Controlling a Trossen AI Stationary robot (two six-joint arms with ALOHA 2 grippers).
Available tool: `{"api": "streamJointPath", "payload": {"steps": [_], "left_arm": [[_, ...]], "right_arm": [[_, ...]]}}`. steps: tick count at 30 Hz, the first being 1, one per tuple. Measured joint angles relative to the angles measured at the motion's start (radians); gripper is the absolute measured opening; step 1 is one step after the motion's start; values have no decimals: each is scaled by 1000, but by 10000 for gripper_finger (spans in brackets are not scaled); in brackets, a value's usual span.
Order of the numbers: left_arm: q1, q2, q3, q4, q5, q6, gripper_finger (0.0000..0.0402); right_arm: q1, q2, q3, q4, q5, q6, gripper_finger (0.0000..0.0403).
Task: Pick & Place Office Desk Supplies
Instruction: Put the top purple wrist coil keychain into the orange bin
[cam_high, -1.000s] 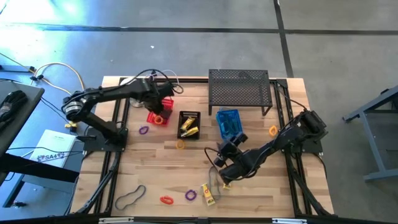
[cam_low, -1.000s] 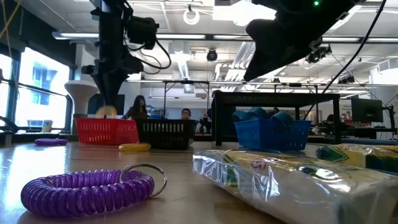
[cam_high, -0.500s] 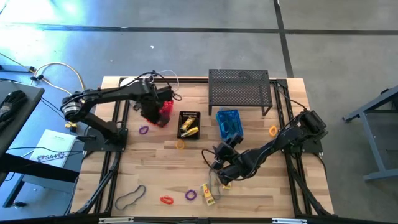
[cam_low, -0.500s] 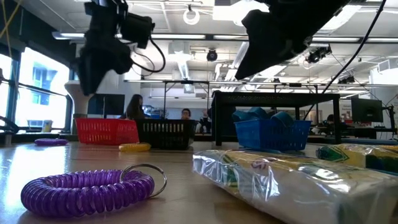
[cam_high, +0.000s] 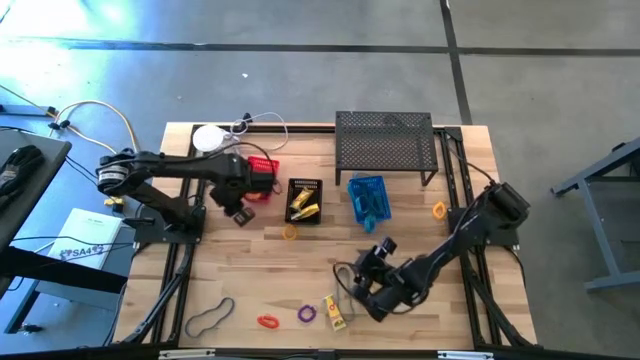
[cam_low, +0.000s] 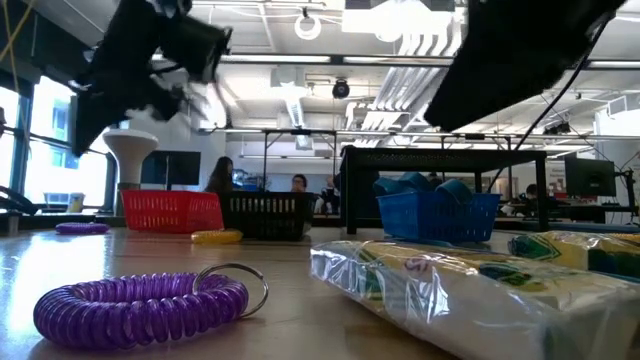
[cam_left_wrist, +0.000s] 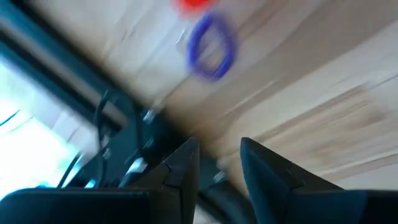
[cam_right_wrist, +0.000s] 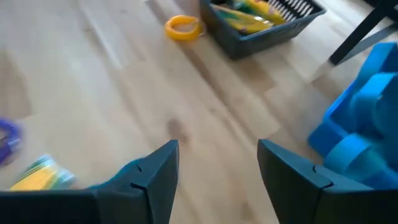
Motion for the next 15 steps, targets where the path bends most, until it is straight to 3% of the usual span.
{"api": "streamJointPath", "payload": {"steps": [6, 9, 15], "left_arm": [[-8, -8, -109, -20, -41, 21, 111], [-10, -38, -144, 47, -98, 34, 111], [-1, -141, -234, 166, -97, 84, 111]], "right_arm": [[68, 0, 0, 2, 4, 89, 205], [90, 0, 0, 5, 4, 139, 205], [129, 0, 0, 39, 5, 190, 205]]}}
